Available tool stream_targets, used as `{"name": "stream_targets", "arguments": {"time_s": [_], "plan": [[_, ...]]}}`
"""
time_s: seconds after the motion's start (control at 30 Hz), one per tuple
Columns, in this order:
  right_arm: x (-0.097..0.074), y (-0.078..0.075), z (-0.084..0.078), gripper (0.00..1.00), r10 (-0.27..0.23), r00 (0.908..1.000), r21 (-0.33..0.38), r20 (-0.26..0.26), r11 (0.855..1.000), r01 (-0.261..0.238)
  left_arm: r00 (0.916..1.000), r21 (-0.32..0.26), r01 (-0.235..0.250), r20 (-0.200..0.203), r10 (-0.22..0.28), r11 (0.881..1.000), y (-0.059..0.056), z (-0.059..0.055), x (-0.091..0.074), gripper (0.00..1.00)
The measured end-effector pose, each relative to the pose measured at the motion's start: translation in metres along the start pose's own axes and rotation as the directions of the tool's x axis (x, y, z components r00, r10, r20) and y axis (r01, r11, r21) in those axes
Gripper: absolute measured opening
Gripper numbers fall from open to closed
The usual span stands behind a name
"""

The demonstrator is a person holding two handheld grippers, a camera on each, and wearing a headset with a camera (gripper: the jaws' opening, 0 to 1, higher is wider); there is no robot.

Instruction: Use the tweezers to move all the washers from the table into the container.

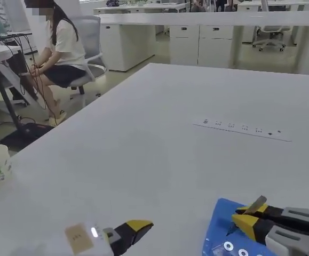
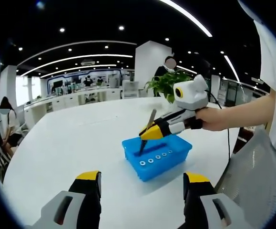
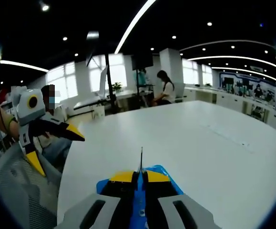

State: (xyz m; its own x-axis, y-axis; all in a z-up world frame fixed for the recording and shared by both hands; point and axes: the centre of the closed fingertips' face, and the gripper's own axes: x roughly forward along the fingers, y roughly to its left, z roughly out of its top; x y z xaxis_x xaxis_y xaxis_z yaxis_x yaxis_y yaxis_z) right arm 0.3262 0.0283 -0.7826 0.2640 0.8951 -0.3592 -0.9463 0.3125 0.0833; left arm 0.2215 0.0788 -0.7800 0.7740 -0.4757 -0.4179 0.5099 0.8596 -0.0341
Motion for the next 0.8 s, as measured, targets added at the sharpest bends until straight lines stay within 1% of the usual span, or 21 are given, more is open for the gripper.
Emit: {"name": "stream_targets", "arguments": {"time_s": [0.03,0.13,0.17,0.23,0.3,0.37,0.5,0.57,0.6,0.67,0.8], "plan": [[-0.003,-0.001,0.004,0.04,-0.006,0.9999,0.001,0.012,1.000,0.006,1.0000,0.001,0.001,0.000,-0.001,1.000,-0.001,0.000,0.000,0.70],[-0.018,0.000,0.021,0.04,-0.037,0.9960,0.014,0.081,0.999,0.036,1.0000,0.003,0.007,0.000,-0.007,1.000,-0.002,0.000,0.000,0.70],[-0.020,0.001,0.023,0.04,-0.038,0.9956,0.015,0.086,0.999,0.037,0.9999,0.003,0.010,0.002,-0.010,1.000,-0.003,0.001,0.000,0.70],[-0.031,0.005,0.026,0.04,-0.050,0.9940,0.029,0.098,0.998,0.047,0.9999,0.000,0.013,0.005,-0.013,1.000,-0.004,0.002,0.000,0.70],[-0.043,0.009,0.025,0.04,-0.065,0.9928,0.035,0.100,0.997,0.062,0.9998,-0.004,0.019,0.007,-0.019,1.000,-0.004,0.002,0.000,0.70],[-0.055,0.014,0.023,0.04,-0.081,0.9916,0.042,0.101,0.996,0.077,0.9996,-0.003,0.026,0.010,-0.026,1.000,-0.006,0.003,0.000,0.70],[-0.078,0.026,0.013,0.04,-0.105,0.9899,0.079,0.095,0.992,0.098,0.9990,0.005,0.042,0.012,-0.042,0.999,-0.010,0.004,0.000,0.69],[-0.088,0.033,0.007,0.04,-0.117,0.9894,0.089,0.086,0.990,0.109,0.9982,-0.009,0.054,0.026,-0.053,0.999,-0.011,0.006,-0.001,0.69],[-0.092,0.036,0.005,0.04,-0.118,0.9897,0.093,0.080,0.990,0.111,0.9975,-0.028,0.063,0.035,-0.062,0.998,-0.012,0.008,-0.002,0.69],[-0.101,0.042,-0.002,0.04,-0.125,0.9900,0.113,0.066,0.987,0.117,0.9964,-0.048,0.071,0.050,-0.069,0.996,-0.011,0.011,-0.003,0.69],[-0.114,0.055,-0.014,0.04,-0.124,0.9913,0.152,0.044,0.982,0.116,0.9940,-0.064,0.093,0.063,-0.090,0.994,-0.015,0.015,-0.003,0.68]]}}
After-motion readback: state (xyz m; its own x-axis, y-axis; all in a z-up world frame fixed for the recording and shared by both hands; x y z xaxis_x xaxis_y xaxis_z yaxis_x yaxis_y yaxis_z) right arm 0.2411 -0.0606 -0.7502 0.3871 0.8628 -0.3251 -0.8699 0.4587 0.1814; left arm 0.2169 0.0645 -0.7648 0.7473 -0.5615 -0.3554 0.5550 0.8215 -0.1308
